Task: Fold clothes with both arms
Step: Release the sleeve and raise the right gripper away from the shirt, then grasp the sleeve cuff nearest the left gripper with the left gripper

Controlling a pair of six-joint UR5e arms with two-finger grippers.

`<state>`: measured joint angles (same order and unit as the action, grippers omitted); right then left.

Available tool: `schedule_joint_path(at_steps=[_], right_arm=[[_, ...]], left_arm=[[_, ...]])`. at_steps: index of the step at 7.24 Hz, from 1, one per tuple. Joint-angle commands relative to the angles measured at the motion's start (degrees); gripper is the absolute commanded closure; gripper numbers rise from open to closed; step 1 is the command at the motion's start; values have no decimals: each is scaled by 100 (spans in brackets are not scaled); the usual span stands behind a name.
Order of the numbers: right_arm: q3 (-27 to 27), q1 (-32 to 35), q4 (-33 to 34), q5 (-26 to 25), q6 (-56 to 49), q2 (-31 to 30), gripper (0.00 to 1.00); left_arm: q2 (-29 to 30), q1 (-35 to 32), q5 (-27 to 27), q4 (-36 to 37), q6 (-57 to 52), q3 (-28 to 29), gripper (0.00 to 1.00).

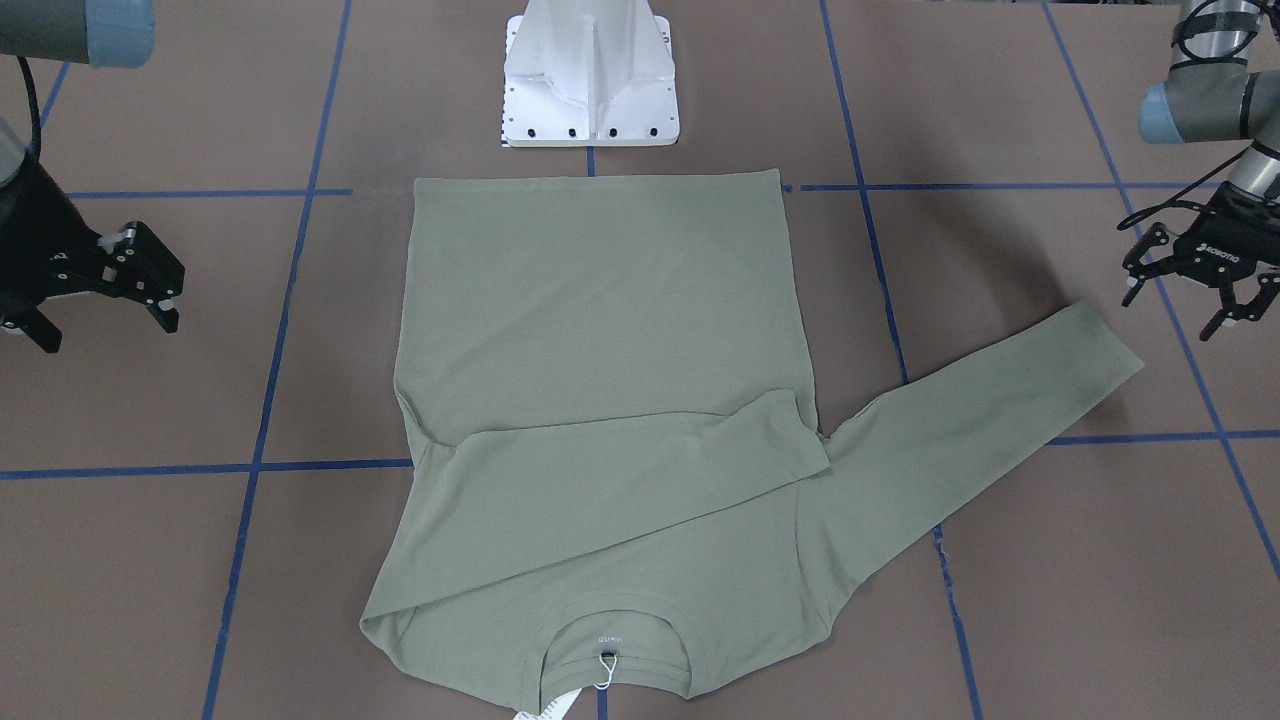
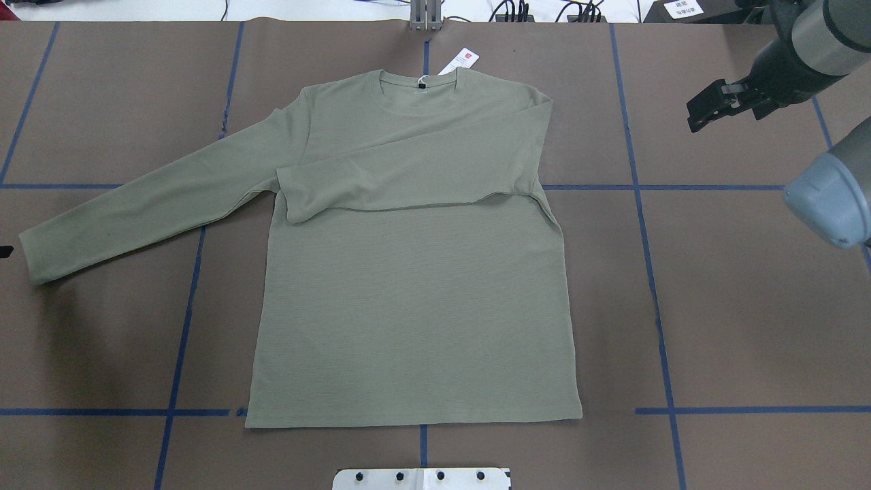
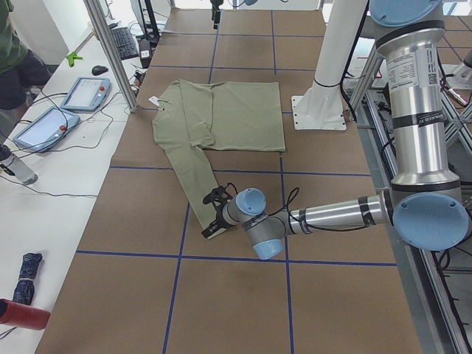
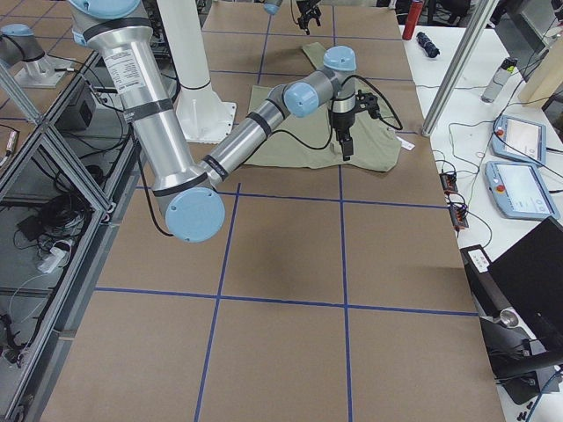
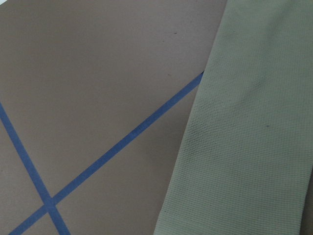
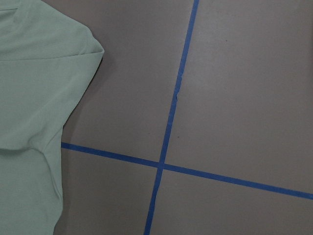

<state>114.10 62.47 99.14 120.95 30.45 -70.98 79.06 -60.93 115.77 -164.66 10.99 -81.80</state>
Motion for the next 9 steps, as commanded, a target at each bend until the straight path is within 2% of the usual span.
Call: schedule_joint_path(at_steps=[1,4,5,6,9], right_arm=[[69,46,-9,-10,-31,-117,0],[69,46,-9,-11,-4,-126,0],[69,46,-9,-11,5,-126,0],[69,46,-9,-19,5,-126,0],[69,38,-9,-19,13,-118,0]], left_arm=[[-75,352,-98,5,26,6,0],[-119,582,-133,5,17,6,1],[-119,661,-142,-4,9,6,3],[-119,705,-133,-13,9,6,11],[-119,845,-133,-4,9,23,11]])
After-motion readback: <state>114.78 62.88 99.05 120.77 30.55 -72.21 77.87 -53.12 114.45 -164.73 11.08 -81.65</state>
